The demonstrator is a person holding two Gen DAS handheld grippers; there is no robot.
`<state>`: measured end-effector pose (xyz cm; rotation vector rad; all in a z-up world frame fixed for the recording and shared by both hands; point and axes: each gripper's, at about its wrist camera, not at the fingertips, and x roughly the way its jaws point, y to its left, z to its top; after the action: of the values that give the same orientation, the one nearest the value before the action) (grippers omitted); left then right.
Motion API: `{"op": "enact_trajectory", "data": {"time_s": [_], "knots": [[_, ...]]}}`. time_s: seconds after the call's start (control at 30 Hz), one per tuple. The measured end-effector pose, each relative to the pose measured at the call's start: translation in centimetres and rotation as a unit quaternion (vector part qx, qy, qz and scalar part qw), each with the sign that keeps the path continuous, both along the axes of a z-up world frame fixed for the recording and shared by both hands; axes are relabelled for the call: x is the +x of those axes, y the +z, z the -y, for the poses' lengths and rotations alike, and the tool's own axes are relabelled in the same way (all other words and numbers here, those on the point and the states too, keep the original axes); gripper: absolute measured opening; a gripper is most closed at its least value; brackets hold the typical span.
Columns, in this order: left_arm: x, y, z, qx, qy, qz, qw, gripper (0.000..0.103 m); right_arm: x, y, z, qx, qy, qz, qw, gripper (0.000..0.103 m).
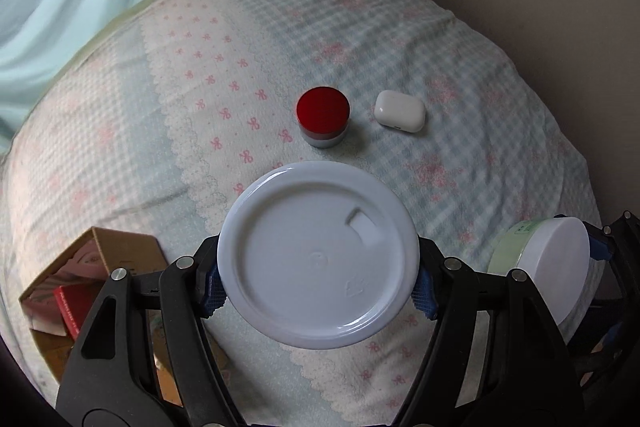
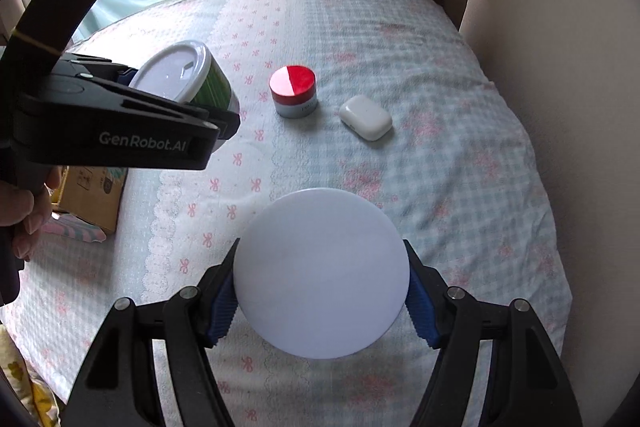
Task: Organize rigid objects
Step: 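Carry both jars over the cardboard box and open both tools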
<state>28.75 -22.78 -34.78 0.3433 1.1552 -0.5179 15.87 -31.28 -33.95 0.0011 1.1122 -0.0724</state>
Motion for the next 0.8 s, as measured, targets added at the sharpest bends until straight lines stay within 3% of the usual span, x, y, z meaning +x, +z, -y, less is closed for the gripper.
{"op": "enact_trajectory", "data": {"time_s": [0.23,0.4,0.67,0.8], "knots": [[-2.6,8.2,-4.4,-0.037,0.052,0.034,0.9974,0.068,-1.3,8.7,-1.8,-0.006,0.019,0.039,0.999,0.067],[-4.6,13.1,-9.3,-0.043,0.095,0.058,0.9929,0.068,-1.4,13.5,-4.2,0.009,0.043,0.061,0.997,0.067],[-7.1,17.2,-19.6,-0.049,0.161,0.076,0.9828,0.068,-0.4,18.4,-11.1,0.043,0.086,0.079,0.992,0.067],[-8.5,18.4,-25.5,-0.054,0.172,0.076,0.9806,0.068,0.2,20.0,-15.4,0.053,0.095,0.072,0.991,0.067]]}}
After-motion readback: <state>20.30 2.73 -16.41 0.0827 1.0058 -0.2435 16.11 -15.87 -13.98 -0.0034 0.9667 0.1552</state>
